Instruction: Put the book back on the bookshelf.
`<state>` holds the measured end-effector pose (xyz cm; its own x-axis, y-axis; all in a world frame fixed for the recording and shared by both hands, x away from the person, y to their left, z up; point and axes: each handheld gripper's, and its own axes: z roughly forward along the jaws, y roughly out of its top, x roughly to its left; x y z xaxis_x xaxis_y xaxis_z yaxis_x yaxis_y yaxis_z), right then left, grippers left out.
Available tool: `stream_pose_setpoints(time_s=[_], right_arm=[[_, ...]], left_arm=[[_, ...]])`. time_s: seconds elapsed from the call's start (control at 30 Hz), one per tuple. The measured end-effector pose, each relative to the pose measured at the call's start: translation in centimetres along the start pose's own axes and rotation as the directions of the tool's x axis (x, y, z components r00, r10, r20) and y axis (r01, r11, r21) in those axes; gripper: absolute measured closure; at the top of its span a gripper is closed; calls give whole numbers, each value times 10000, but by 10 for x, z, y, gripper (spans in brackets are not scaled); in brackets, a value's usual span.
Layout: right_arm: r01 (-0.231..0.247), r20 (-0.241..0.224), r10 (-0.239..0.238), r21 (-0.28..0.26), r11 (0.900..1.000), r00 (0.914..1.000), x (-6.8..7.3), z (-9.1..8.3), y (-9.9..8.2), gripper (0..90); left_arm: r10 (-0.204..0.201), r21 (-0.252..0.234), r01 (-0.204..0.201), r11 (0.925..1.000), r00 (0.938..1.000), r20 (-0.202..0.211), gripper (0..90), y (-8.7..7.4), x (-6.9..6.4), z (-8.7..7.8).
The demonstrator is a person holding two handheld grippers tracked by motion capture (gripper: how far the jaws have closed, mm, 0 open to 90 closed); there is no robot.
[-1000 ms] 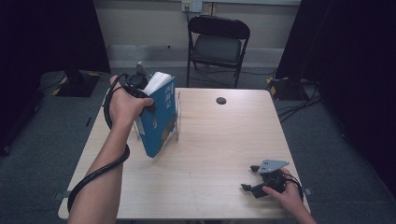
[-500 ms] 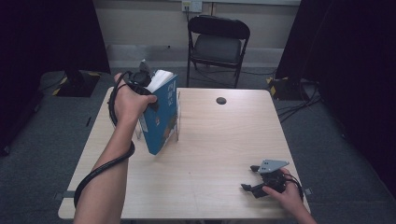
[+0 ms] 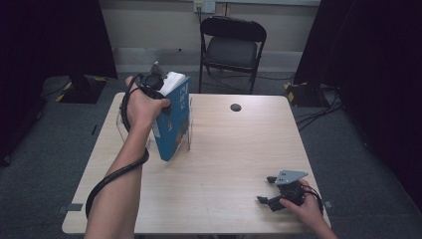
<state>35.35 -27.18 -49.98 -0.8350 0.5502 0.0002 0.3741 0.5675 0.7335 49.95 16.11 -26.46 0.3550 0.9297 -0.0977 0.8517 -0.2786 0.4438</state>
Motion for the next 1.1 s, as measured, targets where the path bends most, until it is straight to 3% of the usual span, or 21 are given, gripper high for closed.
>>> stream_pose_setpoints(time_s=[0.5, 0.7, 1.1], right_arm=[[5, -1, -5, -2, 10000, 10000, 0, 0, 0, 145], [5, 0, -5, -2, 10000, 10000, 0, 0, 0, 145], [-16, -7, 16, 5, 10000, 10000, 0, 0, 0, 146]], left_arm=[[-444, -237, 441, 9987, 9990, -90, 618, 6, 3, 6], [-318, -291, 311, 9991, 9992, -238, 618, 11, 1, 9], [-480, -621, 451, 9970, 9978, -450, 618, 14, -2, 16]])
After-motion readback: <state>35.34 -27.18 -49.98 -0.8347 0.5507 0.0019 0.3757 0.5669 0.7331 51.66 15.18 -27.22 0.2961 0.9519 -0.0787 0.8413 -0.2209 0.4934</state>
